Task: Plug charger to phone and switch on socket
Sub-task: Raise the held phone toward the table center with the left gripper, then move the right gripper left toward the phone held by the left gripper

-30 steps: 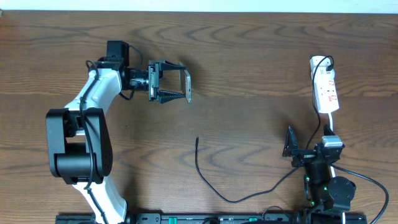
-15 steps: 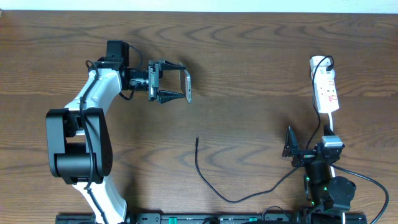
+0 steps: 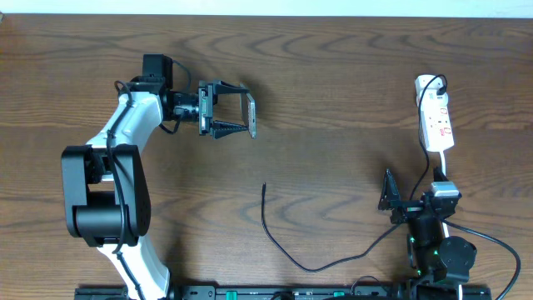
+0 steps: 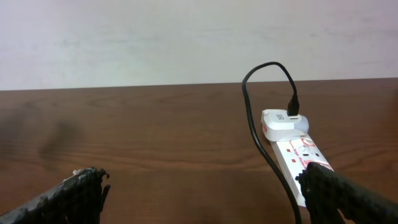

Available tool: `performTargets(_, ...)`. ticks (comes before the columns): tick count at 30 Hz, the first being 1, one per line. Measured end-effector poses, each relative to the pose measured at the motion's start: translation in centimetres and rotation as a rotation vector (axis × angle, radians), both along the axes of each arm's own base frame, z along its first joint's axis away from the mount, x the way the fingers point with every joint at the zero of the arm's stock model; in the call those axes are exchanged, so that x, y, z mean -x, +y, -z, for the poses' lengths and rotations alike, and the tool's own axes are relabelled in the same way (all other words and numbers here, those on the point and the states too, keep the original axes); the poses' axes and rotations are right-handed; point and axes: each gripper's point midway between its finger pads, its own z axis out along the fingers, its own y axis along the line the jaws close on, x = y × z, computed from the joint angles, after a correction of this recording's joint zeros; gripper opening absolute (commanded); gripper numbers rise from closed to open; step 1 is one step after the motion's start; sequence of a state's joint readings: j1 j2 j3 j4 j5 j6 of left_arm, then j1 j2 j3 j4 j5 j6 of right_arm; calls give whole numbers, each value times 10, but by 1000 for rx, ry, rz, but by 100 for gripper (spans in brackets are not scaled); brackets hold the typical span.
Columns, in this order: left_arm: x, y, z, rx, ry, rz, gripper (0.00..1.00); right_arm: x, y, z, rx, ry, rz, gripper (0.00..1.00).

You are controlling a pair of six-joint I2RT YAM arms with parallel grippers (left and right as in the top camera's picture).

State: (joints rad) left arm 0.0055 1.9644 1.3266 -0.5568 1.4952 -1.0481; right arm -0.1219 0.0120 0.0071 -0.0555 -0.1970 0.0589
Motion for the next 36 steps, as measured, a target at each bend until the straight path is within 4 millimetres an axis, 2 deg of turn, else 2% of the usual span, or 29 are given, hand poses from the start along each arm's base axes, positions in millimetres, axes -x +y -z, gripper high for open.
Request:
performTargets(9,-2,1,4,-23,-8,-6,7,0,0,0,0,0,0,99)
performTargets(16,-19,2,4,-63,-241,-10,7,0,0,0,0,0,0,99)
performTargets(22,-35,2,-5,-68,-419,-15,7,0,0,0,0,0,0,99)
performTargets(36,-60,3,-24,-62,-475,-72,7,0,0,-1,0,-3,0,99)
